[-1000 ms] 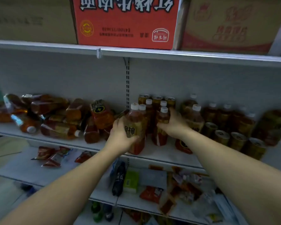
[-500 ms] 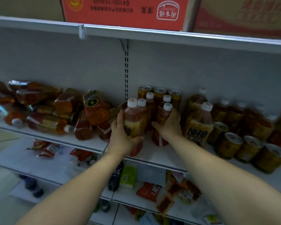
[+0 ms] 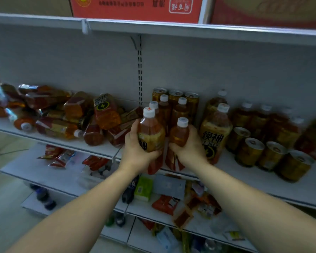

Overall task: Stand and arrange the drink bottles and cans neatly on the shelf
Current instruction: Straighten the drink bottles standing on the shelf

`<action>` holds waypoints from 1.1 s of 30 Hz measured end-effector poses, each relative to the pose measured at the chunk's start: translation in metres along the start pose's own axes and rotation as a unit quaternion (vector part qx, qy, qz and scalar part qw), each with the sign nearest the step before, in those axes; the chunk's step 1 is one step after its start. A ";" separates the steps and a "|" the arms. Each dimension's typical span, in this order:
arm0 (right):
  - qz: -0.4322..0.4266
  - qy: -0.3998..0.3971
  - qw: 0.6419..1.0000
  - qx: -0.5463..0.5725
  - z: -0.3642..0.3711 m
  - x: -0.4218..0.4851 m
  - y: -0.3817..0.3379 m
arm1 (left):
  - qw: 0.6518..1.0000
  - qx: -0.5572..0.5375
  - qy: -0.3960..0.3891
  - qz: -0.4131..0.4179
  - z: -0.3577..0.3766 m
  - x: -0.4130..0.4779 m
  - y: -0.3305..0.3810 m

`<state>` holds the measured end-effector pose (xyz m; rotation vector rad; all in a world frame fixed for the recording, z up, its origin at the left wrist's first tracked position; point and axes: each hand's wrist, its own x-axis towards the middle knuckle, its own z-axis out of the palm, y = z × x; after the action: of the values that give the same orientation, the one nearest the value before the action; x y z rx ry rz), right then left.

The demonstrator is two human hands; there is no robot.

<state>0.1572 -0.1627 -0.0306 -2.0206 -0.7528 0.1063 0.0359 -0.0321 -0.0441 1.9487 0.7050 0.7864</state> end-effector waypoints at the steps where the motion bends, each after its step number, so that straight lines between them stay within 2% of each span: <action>1: 0.009 0.006 1.000 0.003 -0.004 -0.008 0.000 | 1.000 -0.005 -0.010 0.008 0.001 -0.001 0.002; 9: 0.090 0.119 0.989 -0.003 -0.060 -0.064 0.008 | 0.991 -0.028 -0.111 0.062 0.024 -0.027 0.026; 19: 0.156 0.243 0.957 -0.041 -0.178 -0.107 0.052 | 0.967 -0.055 -0.221 0.117 0.108 -0.075 0.098; 24: 0.182 0.249 0.950 -0.050 -0.244 -0.114 0.095 | 0.964 -0.061 -0.220 0.134 0.168 -0.093 0.133; 33: 0.169 0.219 0.960 -0.052 -0.332 -0.095 0.169 | 0.977 -0.067 -0.185 0.082 0.259 -0.114 0.172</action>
<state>0.2793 -0.5267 -0.0050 -2.1516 -0.1335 -0.1850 0.1869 -0.3262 -0.0237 1.9719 0.2635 0.5301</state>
